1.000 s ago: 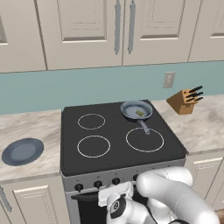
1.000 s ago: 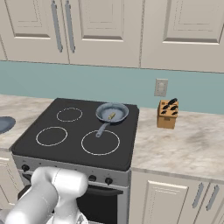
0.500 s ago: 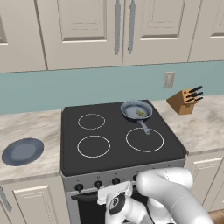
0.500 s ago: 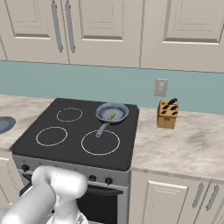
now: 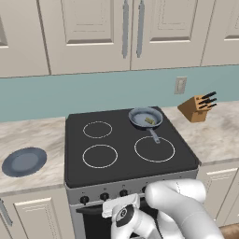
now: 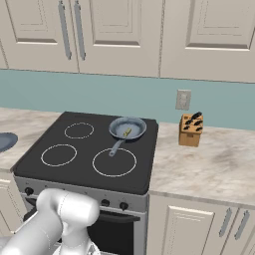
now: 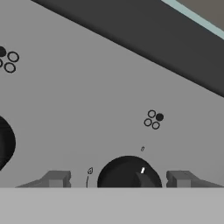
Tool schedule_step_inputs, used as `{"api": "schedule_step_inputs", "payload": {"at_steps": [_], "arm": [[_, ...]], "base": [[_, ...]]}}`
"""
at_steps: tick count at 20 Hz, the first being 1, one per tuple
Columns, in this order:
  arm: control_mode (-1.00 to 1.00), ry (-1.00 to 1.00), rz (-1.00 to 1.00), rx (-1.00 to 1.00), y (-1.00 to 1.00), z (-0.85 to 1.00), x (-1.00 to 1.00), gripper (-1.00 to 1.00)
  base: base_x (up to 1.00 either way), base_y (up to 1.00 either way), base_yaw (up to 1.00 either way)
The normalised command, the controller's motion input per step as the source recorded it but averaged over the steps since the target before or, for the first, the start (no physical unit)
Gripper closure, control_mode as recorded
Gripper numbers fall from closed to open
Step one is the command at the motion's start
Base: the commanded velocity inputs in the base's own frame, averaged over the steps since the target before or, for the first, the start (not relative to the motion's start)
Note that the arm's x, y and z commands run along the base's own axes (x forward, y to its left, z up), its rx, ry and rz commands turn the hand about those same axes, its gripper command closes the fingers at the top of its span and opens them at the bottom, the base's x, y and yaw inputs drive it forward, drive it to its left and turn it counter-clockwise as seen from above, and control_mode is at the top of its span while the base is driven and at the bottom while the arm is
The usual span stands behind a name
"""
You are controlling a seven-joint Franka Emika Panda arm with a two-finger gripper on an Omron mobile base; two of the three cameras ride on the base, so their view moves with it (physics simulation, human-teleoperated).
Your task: Pick up the butter stick and place it in the pan. Then turn on the burner for the pan.
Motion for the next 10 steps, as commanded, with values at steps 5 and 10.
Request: {"api": "schedule_step_inputs", "payload": {"at_steps": [5, 10], "arm": [[-1.0, -0.03, 0.0, 0.12, -0.34, -0.14, 0.1, -1.0], [-1.0, -0.02, 0.0, 0.11, -0.3, -0.08, 0.17, -1.0]], "base": [[0.0, 0.0, 0.0], [0.0, 0.0, 0.0]]}}
